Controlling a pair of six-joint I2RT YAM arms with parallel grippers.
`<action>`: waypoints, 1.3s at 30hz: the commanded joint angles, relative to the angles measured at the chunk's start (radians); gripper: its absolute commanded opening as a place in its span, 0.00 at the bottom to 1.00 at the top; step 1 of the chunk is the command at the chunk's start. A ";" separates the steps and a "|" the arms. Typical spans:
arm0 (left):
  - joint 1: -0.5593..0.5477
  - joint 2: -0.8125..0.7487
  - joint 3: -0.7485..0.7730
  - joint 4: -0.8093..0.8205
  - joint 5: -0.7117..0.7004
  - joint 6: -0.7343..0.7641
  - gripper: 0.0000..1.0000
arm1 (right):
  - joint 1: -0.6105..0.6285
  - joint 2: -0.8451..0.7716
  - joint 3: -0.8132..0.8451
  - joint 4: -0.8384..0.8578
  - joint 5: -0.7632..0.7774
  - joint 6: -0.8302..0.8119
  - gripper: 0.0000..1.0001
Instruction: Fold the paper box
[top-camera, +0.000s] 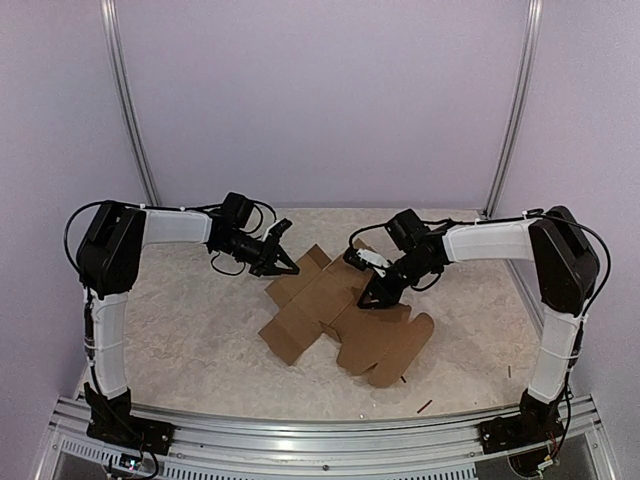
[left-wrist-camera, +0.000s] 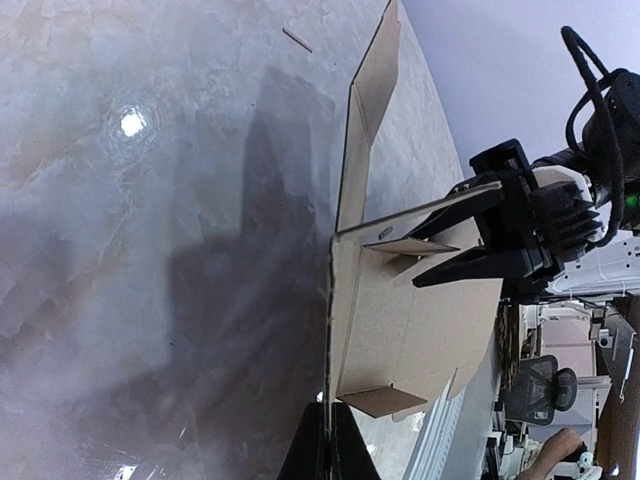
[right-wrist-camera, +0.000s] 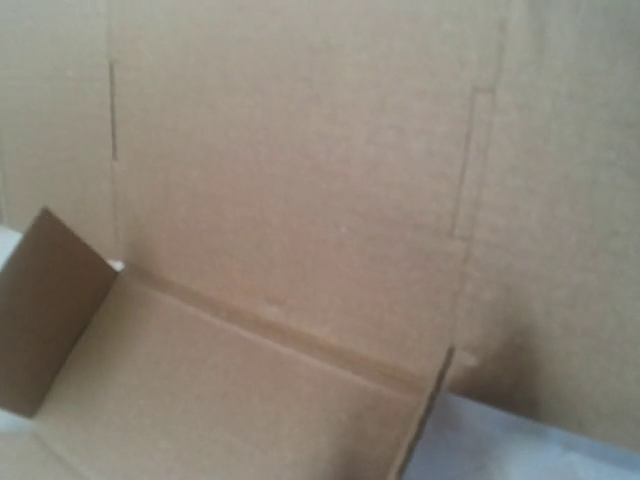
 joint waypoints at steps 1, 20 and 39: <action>-0.001 0.032 0.043 0.002 -0.028 -0.010 0.00 | 0.017 -0.017 0.007 0.012 -0.073 0.000 0.32; -0.012 -0.010 0.084 -0.029 -0.067 -0.021 0.02 | 0.012 -0.052 -0.104 0.151 0.128 0.038 0.00; -0.174 -0.149 0.026 -0.074 -0.158 -0.071 0.00 | 0.015 -0.058 -0.115 0.161 0.192 0.069 0.00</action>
